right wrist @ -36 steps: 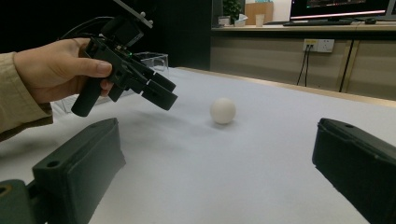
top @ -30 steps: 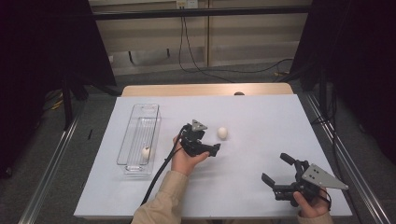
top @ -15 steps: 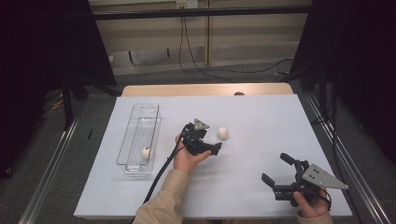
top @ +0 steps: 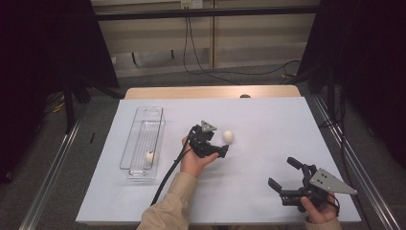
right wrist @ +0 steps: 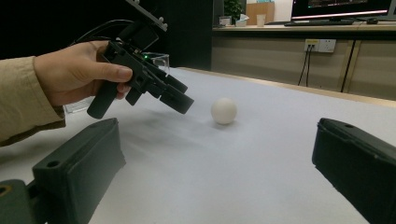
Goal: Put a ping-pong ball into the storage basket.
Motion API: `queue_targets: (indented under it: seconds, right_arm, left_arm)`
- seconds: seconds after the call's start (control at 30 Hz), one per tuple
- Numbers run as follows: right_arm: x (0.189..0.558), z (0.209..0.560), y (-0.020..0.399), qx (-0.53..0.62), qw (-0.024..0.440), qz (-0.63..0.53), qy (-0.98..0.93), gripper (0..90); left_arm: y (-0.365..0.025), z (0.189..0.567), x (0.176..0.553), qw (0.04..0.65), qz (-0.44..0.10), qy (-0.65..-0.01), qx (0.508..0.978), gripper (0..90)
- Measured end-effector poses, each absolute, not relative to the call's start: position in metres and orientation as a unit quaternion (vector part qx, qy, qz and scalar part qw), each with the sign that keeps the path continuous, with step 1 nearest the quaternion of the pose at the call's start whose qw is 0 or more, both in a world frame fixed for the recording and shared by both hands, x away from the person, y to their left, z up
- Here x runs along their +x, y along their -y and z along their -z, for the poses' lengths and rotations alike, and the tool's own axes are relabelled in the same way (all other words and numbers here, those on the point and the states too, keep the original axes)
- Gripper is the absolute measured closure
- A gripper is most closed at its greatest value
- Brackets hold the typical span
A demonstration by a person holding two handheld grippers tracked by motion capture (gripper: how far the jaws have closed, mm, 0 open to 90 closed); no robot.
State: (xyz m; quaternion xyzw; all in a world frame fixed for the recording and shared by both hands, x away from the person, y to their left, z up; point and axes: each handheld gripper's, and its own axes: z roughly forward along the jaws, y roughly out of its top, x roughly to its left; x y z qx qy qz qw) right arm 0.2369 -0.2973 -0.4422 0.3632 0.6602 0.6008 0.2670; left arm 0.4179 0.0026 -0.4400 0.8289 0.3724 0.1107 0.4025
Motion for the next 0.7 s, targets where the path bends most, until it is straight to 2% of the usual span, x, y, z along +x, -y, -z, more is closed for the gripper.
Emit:
queue_targets:
  seconds: [0.7]
  right_arm:
    - [0.2372, 0.4423, 0.2977, 0.363, 0.266, -0.601, -0.661, 1.0]
  left_arm:
    - [0.0053, 0.4451, 0.4259, 0.4, -0.11, -0.376, 0.828, 9.0]
